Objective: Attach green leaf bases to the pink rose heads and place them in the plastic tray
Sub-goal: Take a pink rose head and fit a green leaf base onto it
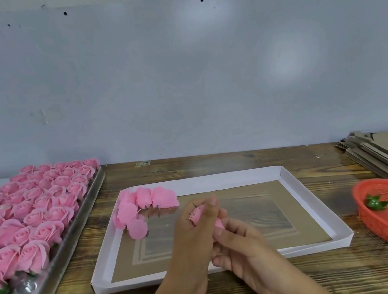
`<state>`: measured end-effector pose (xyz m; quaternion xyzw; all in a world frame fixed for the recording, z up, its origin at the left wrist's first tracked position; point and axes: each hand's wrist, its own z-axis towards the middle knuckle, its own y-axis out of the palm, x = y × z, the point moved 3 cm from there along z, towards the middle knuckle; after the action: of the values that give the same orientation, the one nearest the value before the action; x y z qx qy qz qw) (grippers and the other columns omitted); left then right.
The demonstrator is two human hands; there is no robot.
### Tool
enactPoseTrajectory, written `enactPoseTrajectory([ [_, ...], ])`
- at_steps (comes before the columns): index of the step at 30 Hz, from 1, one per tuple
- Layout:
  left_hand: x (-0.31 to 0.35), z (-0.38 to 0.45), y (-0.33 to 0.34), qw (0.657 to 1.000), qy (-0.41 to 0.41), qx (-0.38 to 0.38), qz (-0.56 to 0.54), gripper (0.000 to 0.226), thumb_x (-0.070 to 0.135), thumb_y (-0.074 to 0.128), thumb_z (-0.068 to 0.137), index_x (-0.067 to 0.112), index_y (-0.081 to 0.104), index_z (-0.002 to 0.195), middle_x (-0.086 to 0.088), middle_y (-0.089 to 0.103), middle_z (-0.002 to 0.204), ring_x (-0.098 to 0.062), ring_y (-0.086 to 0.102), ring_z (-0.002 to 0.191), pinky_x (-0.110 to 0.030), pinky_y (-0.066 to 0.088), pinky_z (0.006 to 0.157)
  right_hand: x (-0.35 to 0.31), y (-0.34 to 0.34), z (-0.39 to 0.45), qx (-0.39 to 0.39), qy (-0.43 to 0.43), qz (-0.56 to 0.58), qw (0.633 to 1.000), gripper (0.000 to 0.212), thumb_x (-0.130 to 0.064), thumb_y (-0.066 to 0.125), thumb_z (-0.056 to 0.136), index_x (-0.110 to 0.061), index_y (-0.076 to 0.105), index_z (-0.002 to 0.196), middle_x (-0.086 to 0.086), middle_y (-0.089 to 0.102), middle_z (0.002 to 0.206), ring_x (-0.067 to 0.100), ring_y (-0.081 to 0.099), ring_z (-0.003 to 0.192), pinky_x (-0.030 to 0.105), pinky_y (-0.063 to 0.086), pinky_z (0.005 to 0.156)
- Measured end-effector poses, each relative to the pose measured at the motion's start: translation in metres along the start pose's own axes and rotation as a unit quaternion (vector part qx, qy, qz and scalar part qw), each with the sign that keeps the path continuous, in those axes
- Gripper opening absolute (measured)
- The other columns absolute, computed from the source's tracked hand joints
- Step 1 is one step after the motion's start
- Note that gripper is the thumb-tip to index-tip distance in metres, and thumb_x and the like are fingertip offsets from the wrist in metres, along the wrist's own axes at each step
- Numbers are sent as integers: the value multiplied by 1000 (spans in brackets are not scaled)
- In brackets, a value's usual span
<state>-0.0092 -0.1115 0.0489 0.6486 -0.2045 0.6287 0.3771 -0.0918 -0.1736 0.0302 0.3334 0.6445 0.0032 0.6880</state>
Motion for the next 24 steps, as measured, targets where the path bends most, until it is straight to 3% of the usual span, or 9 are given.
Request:
enactPoseTrajectory([
  [4,7,0,-13,994,18,-88,57,25,30,80,73,28,73,97,-9,74,91,-15,70,79,-19,57,70,-3,-5,2,17,7,29,999,35,-36,61,83,-2,64,93,10,54,67,17,53,57,25,45,54],
  [7,14,4,-27,985,44,-114,119,27,13,83,78,22,75,102,-4,77,98,-17,73,93,-24,58,80,-2,-7,2,34,15,-11,999,39,-46,62,86,-8,65,78,8,53,62,17,50,52,24,43,49],
  [11,17,5,-35,979,53,-118,157,24,27,89,72,29,77,93,-5,77,96,-18,73,94,-30,59,85,-3,-8,2,60,11,-83,995,44,-53,61,81,-10,66,76,10,59,64,18,54,51,25,45,46],
  [15,7,5,-38,984,31,-84,153,28,35,85,65,28,78,91,-3,77,91,-17,73,89,-31,58,83,-6,-12,1,119,-61,-138,981,43,-41,77,70,-18,69,105,7,72,89,17,70,74,27,55,61],
  [18,3,4,-39,987,12,-82,135,29,37,85,66,30,77,93,-3,78,95,-17,74,92,-32,58,86,-13,-12,-2,106,-98,-152,978,25,-28,83,76,-22,76,99,8,75,101,19,71,87,25,57,71],
  [21,2,2,-40,986,2,-115,119,30,34,89,72,33,76,98,2,77,105,-14,73,101,-29,59,88,-15,-13,-4,111,-109,-136,978,25,-30,75,74,-18,78,95,14,75,99,23,72,88,27,57,73],
  [24,2,-2,-39,983,16,-137,119,44,38,91,61,37,74,102,4,76,111,-14,71,106,-26,59,84,-14,-16,-3,107,-104,-119,982,25,-29,70,79,-14,77,99,21,73,100,34,71,89,36,59,77],
])
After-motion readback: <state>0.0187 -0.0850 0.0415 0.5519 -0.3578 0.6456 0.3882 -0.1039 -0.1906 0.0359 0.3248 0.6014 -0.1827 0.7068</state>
